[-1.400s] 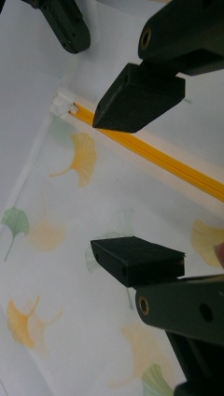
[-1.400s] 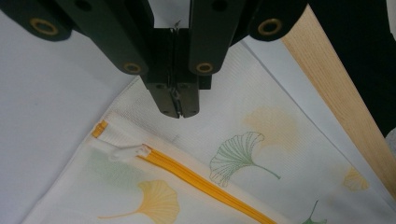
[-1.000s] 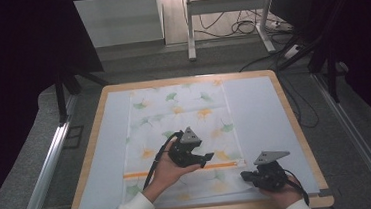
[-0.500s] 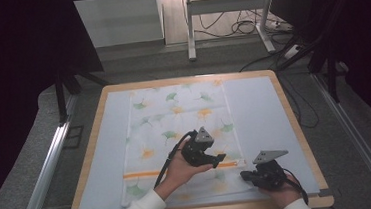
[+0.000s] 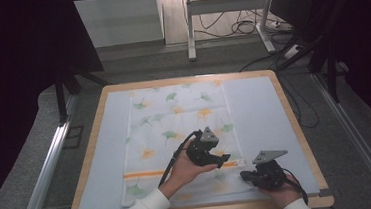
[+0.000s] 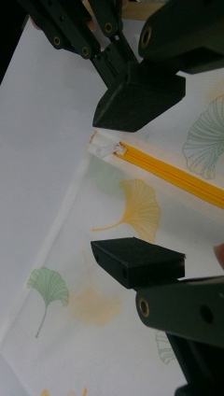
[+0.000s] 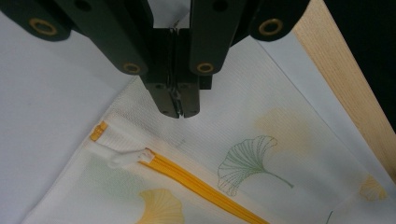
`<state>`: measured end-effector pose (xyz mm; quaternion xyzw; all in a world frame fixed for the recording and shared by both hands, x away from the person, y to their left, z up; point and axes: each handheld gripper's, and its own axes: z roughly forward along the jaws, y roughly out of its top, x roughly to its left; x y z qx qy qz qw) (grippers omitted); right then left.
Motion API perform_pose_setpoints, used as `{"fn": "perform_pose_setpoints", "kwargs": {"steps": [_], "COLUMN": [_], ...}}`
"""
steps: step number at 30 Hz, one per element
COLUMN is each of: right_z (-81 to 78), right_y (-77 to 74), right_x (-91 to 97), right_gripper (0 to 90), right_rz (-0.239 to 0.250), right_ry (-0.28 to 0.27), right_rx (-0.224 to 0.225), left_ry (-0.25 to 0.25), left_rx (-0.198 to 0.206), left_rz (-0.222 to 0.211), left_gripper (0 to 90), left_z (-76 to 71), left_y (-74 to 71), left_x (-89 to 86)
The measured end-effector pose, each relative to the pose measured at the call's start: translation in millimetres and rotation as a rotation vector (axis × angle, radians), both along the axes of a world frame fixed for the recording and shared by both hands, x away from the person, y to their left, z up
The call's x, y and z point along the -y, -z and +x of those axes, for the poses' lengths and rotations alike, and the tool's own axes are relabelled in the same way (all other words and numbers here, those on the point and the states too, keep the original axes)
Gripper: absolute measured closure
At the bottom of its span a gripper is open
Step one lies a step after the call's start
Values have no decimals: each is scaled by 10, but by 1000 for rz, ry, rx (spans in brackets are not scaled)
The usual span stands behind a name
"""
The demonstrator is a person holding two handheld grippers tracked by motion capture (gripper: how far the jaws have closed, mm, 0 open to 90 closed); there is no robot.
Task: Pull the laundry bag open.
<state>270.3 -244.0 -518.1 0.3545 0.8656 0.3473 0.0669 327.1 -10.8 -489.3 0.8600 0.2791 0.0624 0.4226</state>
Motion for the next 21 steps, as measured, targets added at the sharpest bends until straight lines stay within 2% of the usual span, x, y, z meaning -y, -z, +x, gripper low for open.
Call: {"fn": "perform_pose_setpoints", "kwargs": {"steps": [5, 21], "right_z": [-1, 2], "right_y": [0, 5], "right_x": [2, 6], "right_gripper": [877, 876], "right_rz": [2, -2], "right_ry": [0, -4], "right_rx": [-1, -8], "left_ry": [14, 34], "left_rx": [0, -50], "left_rz": [4, 27], "left_gripper": [348, 377], "left_z": [28, 89], "left_y": [20, 162], "left_x": [70, 327]}}
